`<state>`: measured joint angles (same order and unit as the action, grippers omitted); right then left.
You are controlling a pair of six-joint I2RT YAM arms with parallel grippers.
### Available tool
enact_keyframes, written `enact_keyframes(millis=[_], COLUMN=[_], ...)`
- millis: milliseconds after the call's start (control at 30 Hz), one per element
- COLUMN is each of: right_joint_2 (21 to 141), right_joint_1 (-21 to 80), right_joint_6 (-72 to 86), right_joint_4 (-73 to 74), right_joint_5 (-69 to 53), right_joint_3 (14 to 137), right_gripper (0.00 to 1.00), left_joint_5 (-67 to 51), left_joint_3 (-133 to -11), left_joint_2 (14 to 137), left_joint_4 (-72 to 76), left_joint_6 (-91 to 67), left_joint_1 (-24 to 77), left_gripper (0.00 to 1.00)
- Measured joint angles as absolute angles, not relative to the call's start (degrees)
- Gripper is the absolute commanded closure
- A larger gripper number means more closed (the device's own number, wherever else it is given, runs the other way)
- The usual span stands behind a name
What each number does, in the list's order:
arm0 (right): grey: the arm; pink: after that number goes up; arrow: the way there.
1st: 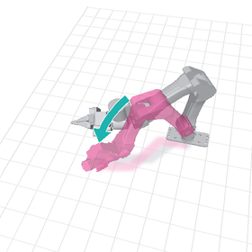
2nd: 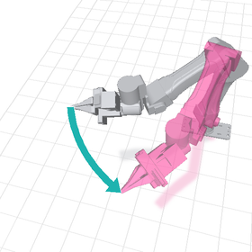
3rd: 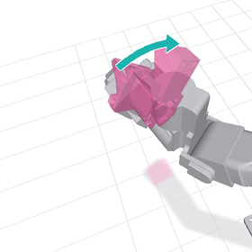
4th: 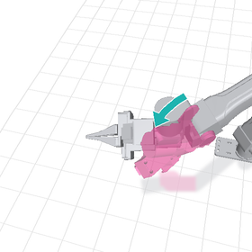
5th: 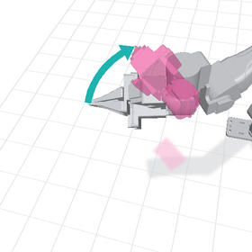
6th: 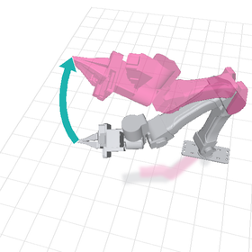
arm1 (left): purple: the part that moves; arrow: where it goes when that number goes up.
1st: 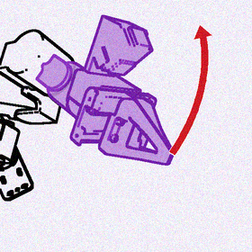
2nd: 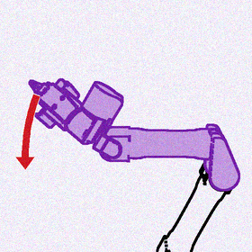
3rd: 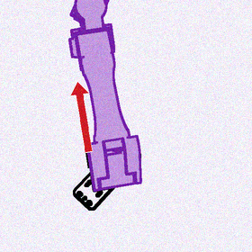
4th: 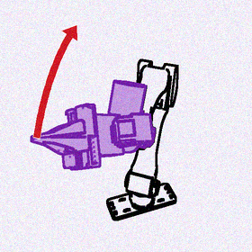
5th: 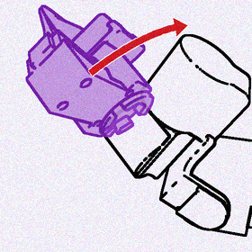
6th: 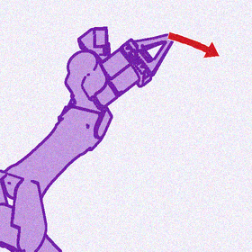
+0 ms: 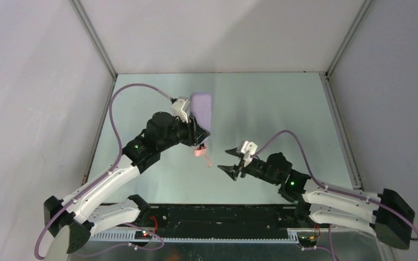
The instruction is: Put away the umbrella
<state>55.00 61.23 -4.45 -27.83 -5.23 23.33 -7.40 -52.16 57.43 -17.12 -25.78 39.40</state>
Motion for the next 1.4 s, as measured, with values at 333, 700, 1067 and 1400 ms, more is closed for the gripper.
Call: enact_keyframes(millis=[333, 700, 1067, 1400], right_joint_2=[37.47, 30.17, 29.93, 30.09], right_joint_1=[46.65, 41.08, 40.97, 35.33], right_joint_6=[3.81, 8.36, 12.08, 16.23], right_joint_4=[-22.22, -19.62, -19.92, -8.51], right_joint_5=[-6.07, -9.78, -11.88, -6.83], right_joint_3=[17.67, 16.62, 12.97, 18.06], right_gripper=[0.34, 0.35, 0.34, 0.01], left_joint_5=[-0.40, 4.27, 10.94, 11.97], left_joint_3=[-40.73, -28.80, -17.02, -15.11], left_joint_2=[65.36, 80.12, 109.43, 90.74], left_joint_4=[9.28, 49.71, 88.09, 65.91], left_joint_6=[-15.92, -6.00, -8.12, -14.46], left_joint_1=[39.20, 39.57, 48.93, 49.45], left_gripper=[0.87, 0.87, 0.44, 0.00])
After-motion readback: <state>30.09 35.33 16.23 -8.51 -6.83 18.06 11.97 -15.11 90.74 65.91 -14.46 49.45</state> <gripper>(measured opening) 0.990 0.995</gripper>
